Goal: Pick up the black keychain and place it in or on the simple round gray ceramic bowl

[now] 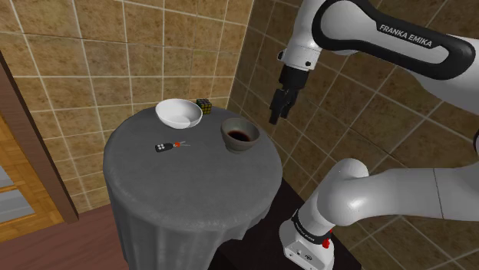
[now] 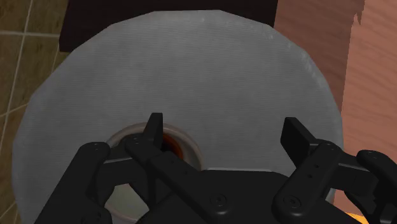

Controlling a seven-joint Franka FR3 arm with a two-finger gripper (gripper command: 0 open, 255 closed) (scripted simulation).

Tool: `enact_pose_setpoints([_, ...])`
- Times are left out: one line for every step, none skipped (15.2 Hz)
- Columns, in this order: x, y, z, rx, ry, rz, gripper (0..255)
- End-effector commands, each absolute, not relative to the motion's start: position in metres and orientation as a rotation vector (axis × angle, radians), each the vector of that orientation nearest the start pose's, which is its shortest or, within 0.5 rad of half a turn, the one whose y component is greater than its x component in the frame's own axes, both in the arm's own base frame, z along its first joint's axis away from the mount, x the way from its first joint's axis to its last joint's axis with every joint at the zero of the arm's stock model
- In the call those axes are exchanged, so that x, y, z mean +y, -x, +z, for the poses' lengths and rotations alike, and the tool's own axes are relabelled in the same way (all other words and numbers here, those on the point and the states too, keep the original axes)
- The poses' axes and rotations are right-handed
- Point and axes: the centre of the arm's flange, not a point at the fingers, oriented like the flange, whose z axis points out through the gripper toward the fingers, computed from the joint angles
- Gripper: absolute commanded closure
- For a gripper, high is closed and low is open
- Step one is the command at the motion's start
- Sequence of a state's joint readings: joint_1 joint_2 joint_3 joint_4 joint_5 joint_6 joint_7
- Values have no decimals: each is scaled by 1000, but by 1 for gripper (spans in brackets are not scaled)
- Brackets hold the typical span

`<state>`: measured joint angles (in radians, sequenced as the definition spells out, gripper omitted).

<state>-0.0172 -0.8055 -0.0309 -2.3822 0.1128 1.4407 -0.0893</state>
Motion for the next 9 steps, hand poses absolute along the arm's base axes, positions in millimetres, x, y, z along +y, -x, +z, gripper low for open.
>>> enact_pose_setpoints([-3,-287,575,-89,2991,191,0])
enact_pose_setpoints([-2,-296,567,-135,2994,181,0])
enact_pose_setpoints([0,-306,559,-182,2996,171,0])
enact_pose_setpoints([2,-316,551,-229,2998,161,0])
enact_pose_setpoints([5,-326,544,-276,2999,151,0])
enact_pose_setpoints([7,-335,536,-323,2999,141,0])
enact_pose_setpoints([10,-345,529,-371,2999,131,0])
enact_pose_setpoints([14,-355,522,-418,2997,121,0])
enact_pose_setpoints([17,-364,514,-465,2995,111,0])
